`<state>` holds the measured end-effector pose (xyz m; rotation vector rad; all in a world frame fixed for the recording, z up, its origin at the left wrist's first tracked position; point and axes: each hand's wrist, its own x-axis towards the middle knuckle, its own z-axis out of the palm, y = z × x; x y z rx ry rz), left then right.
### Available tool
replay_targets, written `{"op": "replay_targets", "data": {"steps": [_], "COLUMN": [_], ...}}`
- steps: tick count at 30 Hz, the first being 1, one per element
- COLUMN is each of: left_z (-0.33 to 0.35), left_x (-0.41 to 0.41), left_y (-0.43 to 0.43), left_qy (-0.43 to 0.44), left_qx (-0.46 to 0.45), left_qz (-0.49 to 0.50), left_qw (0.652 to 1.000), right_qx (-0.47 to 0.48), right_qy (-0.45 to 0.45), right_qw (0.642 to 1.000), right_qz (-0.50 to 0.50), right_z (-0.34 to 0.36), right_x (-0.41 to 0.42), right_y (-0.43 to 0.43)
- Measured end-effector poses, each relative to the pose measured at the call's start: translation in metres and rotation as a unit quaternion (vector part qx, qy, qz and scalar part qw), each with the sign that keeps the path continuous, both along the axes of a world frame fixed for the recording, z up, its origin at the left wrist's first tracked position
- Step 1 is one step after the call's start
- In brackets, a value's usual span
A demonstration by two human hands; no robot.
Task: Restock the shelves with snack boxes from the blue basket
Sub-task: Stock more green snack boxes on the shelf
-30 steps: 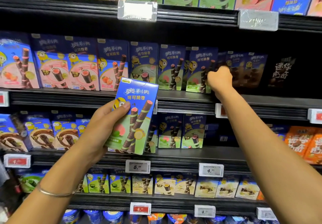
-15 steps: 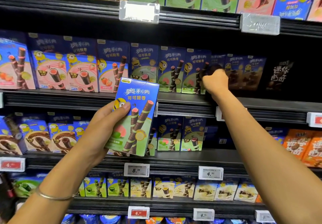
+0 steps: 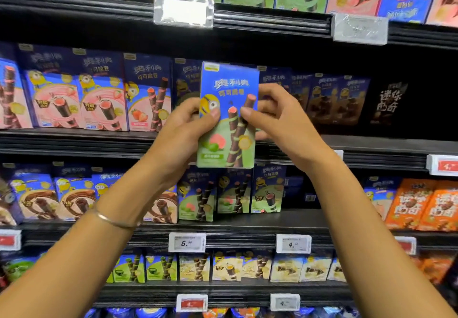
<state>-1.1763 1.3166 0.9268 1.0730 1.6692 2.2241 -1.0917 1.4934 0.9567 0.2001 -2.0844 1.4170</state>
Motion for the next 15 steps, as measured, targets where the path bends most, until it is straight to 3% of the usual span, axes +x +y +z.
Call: {"op": "replay_targets", "data": {"steps": [4, 7, 9, 12, 15], "left_z": [0.022, 0.034, 0.038, 0.043, 0.052], "left_x": [-0.009, -0.023, -0.033, -0.045, -0.055], "left_y": [0.015, 0.017, 0.015, 0.014, 0.016], "left_qy": [0.123, 0.230, 0.323, 0.463, 0.514], "left_qx": [-0.029, -0.076, -0.125, -0.215, -0.291], "left_qz": [0.069, 0.186, 0.265, 0.364, 0.428], "left_qw": [0.990, 0.952, 0.900, 0.779, 0.684], "right_qx": [-0.008, -0.026, -0.014, 0.024, 0.044], "right_qy": [0.044, 0.057, 0.050, 0.025, 0.002], "right_qw": [0.997, 0.989, 0.984, 0.971, 0.961], "right_qz": [-0.070, -0.130, -0.173, -0.236, -0.274], "right_z": [0.010, 0.019, 0.020, 0.020, 0.018], "right_x": [0.000, -0.011, -0.023, -0.041, -0.057], "right_y": [0.010, 0.026, 0.037, 0.046, 0.048]}}
